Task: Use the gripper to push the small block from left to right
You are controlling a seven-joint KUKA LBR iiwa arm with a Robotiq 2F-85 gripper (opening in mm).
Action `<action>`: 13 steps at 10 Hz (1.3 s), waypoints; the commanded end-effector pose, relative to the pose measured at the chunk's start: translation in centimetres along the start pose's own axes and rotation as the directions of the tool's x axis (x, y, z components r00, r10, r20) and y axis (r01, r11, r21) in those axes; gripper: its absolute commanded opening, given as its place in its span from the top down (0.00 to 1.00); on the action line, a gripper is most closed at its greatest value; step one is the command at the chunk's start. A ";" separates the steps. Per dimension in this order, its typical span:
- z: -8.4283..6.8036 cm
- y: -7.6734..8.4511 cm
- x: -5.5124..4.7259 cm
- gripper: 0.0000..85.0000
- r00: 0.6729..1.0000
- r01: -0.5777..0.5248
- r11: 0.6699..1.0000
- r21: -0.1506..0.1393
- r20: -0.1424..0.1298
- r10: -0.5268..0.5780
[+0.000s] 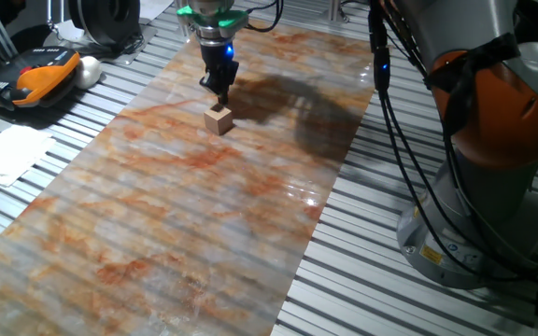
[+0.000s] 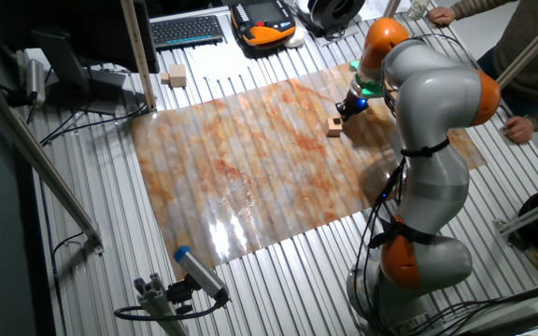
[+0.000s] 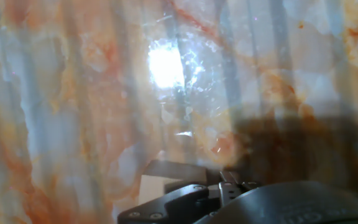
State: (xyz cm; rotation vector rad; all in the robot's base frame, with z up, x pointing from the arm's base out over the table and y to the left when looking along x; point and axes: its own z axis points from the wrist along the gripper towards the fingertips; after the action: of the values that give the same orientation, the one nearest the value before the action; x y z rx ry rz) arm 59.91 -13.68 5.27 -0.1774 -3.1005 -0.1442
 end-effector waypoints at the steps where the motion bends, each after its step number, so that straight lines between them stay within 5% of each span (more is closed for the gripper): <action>1: 0.3 0.1 0.3 1.00 1.000 -0.002 1.000 -0.003 -0.001 0.002; 4: 0.8 0.6 0.9 1.00 1.000 -0.014 1.000 -0.004 0.006 0.014; 13: 0.7 2.1 0.8 1.00 0.999 -0.041 0.999 -0.015 0.008 0.041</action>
State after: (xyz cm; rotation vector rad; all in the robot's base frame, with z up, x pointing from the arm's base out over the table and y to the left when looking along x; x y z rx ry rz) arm 59.35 -11.42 4.78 -0.2439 -3.1018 -0.1665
